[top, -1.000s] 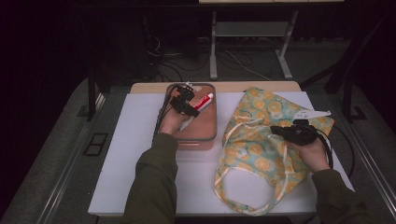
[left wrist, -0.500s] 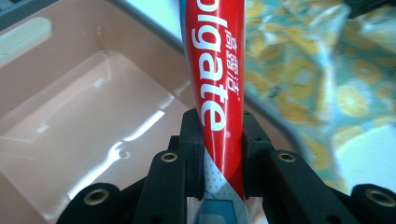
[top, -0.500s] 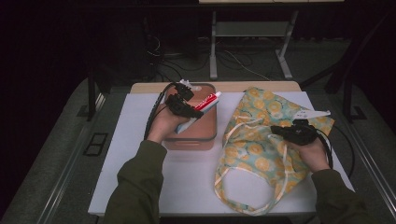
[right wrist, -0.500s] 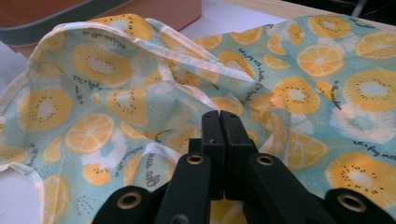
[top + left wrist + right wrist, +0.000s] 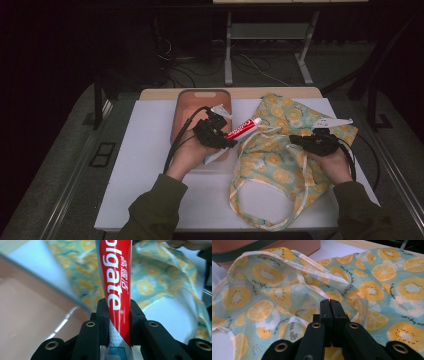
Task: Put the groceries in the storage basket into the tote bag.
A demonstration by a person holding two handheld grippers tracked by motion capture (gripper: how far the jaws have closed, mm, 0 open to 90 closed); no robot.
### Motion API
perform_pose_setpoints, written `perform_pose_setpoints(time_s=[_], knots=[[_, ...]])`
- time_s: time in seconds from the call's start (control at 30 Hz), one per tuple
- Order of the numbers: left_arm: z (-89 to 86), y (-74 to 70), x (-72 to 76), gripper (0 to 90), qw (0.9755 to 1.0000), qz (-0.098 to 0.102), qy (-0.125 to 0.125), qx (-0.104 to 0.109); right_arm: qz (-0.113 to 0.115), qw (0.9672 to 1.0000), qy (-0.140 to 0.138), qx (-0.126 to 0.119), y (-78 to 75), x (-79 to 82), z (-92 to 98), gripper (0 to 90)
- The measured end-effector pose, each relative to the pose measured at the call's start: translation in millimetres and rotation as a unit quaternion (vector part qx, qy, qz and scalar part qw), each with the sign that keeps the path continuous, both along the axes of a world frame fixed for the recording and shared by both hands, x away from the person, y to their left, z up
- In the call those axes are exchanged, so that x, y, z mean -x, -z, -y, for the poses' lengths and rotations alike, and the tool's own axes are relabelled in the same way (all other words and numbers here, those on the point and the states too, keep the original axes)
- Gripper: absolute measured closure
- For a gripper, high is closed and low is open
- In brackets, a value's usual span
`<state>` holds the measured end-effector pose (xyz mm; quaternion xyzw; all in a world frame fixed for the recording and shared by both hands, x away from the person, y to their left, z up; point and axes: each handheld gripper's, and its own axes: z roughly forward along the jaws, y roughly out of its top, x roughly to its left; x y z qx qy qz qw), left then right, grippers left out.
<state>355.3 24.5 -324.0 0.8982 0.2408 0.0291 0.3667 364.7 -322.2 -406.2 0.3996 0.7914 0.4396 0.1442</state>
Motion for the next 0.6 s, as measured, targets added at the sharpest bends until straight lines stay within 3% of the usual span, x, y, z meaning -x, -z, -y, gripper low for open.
perform_pose_setpoints(time_s=[0.27,0.43,0.6], knots=[[34.5,25.3,16.7,74.9,0.9994,-0.014,0.033,-0.004,0.002,1.0,0.0,-0.003,-0.4,0.0,0.4,89.4],[58.7,45.8,19.1,74.9,0.9984,-0.026,0.048,-0.016,0.004,1.0,0.001,-0.004,-0.8,-0.1,1.6,89.4],[79.5,66.9,17.8,74.9,0.997,-0.036,0.051,-0.045,0.009,0.9999,0.001,-0.011,-3.2,1.0,3.2,89.4]])
